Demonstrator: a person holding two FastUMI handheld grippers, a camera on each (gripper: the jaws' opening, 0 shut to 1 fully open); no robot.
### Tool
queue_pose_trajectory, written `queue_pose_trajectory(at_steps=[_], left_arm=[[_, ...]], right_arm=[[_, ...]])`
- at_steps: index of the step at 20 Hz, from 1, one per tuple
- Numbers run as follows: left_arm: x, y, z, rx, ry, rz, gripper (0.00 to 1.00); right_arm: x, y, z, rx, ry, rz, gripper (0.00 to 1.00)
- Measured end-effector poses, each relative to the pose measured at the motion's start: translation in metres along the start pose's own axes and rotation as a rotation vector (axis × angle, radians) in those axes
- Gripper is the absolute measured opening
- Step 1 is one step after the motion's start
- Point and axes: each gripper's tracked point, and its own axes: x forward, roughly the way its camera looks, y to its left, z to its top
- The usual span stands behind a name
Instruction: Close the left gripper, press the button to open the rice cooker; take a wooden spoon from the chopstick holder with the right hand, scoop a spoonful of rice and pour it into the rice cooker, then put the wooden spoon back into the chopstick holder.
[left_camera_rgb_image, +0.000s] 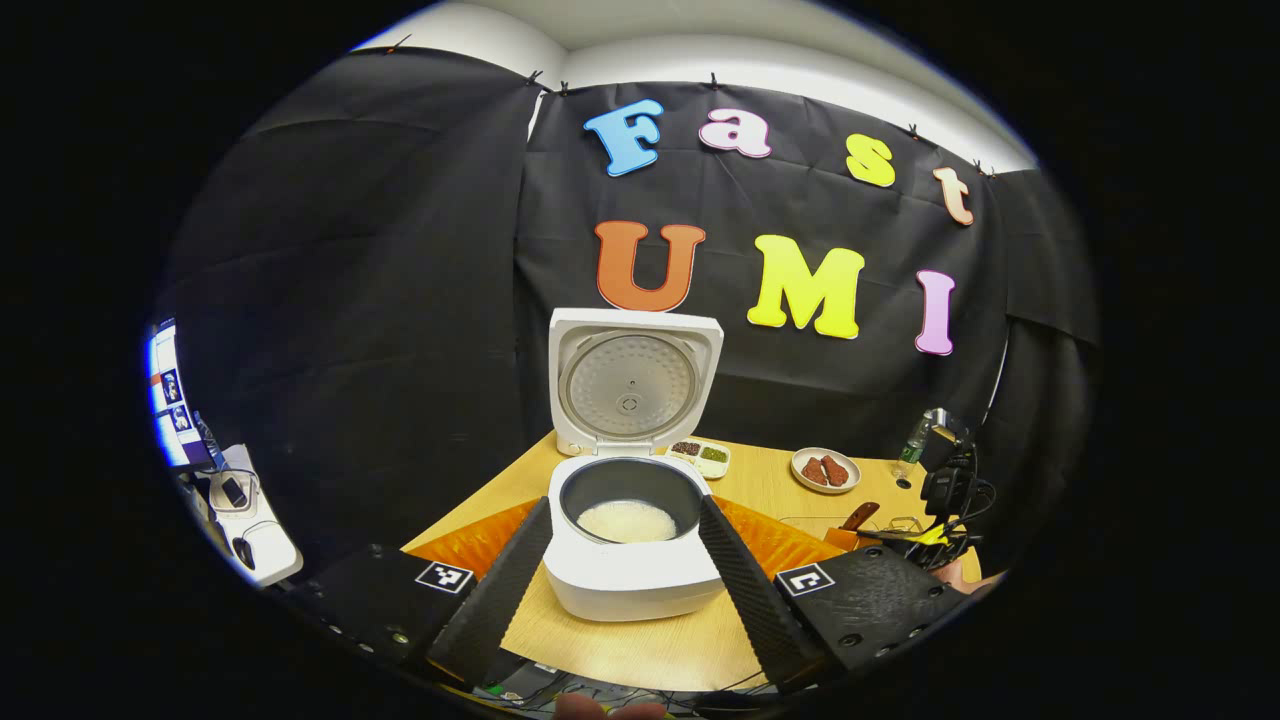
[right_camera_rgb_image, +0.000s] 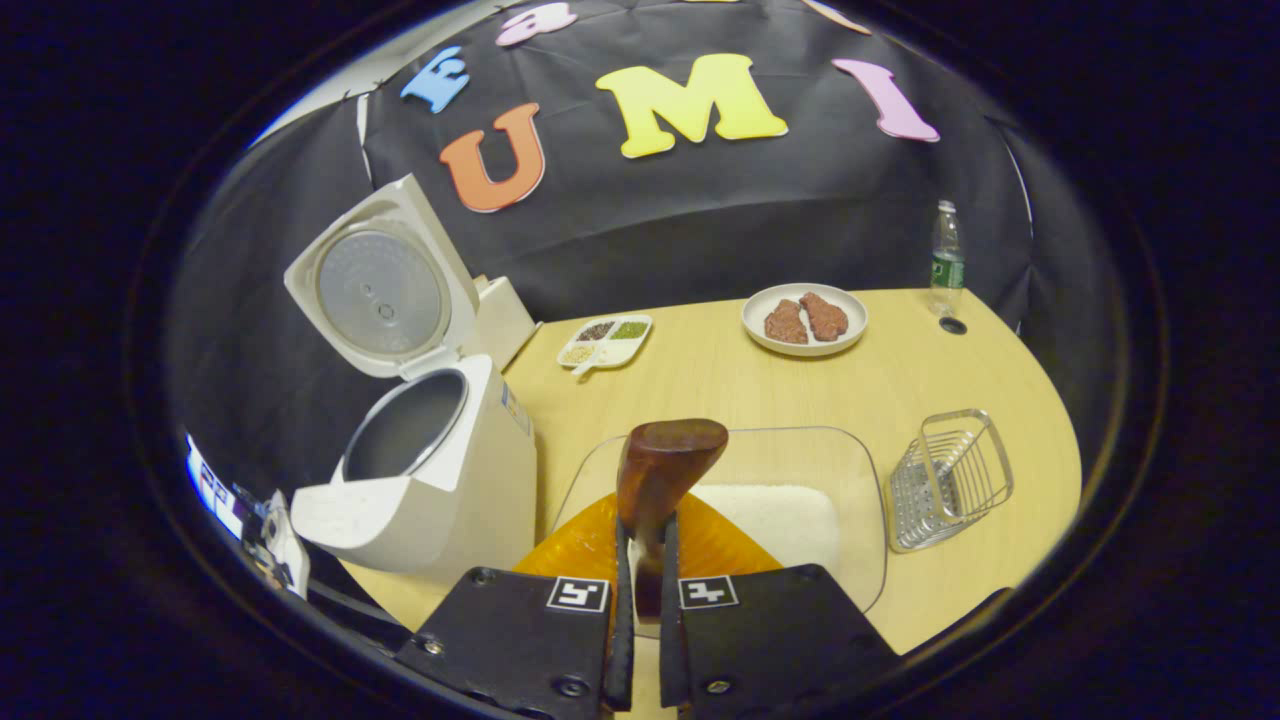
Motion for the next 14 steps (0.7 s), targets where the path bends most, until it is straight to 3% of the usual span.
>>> queue_pose_trajectory(at_steps=[4, 9, 14], left_arm=[[-0.002, -0.003, 0.002, 0.013, -0.003, -0.002, 0.94], [-0.004, -0.017, 0.008, 0.047, -0.004, -0.021, 0.94], [0.000, -0.041, 0.013, 0.086, -0.003, -0.071, 0.94]], right_arm=[[0.003, 0.000, 0.008, 0.206, 0.005, 0.063, 0.12], [0.000, -0.029, 0.005, 0.487, 0.008, 0.101, 0.12], [-0.022, -0.066, 0.014, 0.683, -0.065, 0.128, 0.12]])
